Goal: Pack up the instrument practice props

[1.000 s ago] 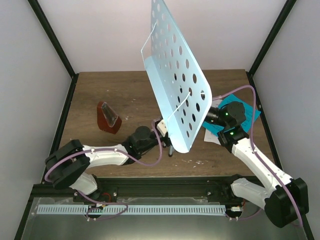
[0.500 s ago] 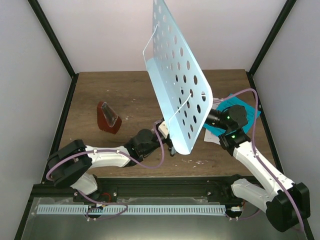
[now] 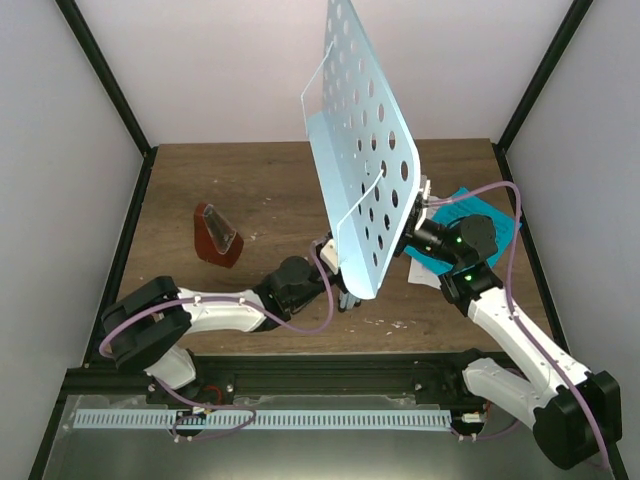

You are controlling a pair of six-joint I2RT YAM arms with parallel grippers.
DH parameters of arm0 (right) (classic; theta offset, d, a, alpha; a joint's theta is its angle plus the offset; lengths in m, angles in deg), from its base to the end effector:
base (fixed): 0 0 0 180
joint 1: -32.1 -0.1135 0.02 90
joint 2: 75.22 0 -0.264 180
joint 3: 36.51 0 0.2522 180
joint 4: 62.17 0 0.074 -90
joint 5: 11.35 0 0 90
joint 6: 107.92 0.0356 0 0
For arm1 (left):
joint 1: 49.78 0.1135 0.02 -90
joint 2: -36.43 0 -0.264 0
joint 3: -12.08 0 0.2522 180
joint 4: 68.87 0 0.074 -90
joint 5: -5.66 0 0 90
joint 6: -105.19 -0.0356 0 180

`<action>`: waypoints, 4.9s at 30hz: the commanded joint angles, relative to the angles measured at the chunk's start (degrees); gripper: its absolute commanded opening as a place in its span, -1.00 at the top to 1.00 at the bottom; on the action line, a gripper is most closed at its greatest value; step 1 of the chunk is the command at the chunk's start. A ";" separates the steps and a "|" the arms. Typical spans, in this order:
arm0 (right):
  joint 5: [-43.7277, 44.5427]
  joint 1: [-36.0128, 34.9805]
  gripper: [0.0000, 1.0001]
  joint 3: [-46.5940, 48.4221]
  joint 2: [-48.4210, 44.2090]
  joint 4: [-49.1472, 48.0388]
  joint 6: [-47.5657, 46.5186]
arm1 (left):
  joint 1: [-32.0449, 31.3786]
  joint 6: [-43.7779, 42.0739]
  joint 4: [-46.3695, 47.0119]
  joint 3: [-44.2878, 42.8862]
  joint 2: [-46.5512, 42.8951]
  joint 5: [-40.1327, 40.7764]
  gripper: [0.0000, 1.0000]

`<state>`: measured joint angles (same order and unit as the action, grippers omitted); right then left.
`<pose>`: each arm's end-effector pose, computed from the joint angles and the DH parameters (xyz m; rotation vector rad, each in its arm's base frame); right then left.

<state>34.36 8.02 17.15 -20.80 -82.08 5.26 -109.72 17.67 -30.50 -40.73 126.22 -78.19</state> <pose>0.1839 0.1094 0.3575 -0.7207 1.2370 1.1635 0.1685 -0.2836 0.2284 0.6905 1.4426 -0.7744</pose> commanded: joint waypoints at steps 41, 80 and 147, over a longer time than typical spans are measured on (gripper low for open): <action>30.27 -1.24 0.16 -15.31 15.15 -4.74 21.01 | 9.58 12.57 -45.95 2.03 -26.32 -7.70 1.00; 61.17 -1.15 -1.00 -26.30 -32.17 34.18 13.58 | 16.83 -9.11 -70.20 -27.96 4.14 4.45 1.00; 39.06 39.45 -1.00 -14.81 -5.35 17.24 -2.80 | 65.74 13.63 -47.43 -3.33 -31.38 1.43 -0.99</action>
<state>74.55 45.33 7.29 -25.79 -53.71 2.74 -44.48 25.52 -91.39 -57.43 102.29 -88.66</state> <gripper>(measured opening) 0.998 0.988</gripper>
